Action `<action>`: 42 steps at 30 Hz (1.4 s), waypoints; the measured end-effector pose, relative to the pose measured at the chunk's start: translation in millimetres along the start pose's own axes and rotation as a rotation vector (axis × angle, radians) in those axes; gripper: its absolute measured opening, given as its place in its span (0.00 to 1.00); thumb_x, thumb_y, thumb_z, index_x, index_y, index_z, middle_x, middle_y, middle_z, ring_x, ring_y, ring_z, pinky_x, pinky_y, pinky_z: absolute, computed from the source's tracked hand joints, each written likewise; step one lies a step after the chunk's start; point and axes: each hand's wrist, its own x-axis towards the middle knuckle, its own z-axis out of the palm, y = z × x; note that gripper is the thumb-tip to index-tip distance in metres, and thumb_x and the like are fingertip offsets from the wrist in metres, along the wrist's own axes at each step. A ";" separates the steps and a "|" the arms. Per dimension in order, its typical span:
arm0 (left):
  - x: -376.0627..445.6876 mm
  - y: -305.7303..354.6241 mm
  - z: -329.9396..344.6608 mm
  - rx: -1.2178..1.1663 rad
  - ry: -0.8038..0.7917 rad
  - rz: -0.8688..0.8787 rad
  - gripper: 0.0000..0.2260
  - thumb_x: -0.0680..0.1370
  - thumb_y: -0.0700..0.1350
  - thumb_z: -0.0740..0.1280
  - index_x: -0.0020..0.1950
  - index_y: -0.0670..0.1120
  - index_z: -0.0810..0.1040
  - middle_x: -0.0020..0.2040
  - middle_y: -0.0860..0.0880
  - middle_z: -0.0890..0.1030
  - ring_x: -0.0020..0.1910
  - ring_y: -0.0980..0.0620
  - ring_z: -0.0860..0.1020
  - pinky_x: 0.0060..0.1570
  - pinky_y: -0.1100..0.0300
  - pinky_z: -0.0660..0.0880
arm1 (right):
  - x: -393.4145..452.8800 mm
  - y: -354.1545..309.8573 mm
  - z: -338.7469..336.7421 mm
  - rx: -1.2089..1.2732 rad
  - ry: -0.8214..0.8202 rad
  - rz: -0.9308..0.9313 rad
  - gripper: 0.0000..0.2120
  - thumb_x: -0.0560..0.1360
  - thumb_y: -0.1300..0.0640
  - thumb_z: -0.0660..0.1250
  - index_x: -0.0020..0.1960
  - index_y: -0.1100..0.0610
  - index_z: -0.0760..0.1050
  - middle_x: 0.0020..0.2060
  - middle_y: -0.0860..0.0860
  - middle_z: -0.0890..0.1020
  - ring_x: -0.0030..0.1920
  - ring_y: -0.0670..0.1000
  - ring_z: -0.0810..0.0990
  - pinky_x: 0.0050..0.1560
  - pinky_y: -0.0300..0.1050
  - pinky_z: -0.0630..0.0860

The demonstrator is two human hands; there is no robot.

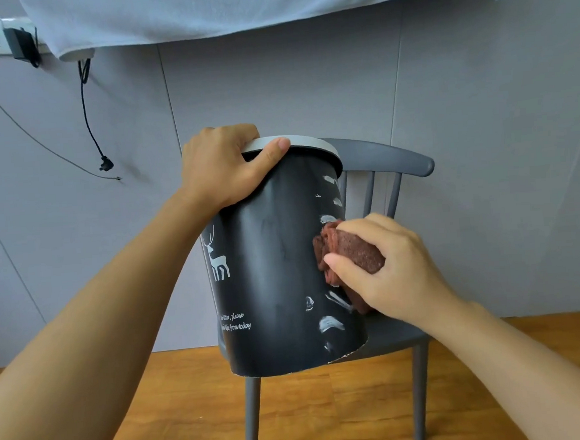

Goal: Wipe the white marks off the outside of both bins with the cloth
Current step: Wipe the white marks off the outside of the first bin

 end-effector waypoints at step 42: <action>3.6 -2.2 2.5 -0.024 -0.026 -0.013 0.30 0.76 0.69 0.60 0.33 0.42 0.63 0.27 0.47 0.64 0.30 0.42 0.66 0.30 0.54 0.57 | -39.7 -11.3 -7.5 0.103 -0.510 -0.099 0.08 0.75 0.43 0.74 0.48 0.45 0.85 0.39 0.41 0.79 0.42 0.47 0.81 0.45 0.44 0.80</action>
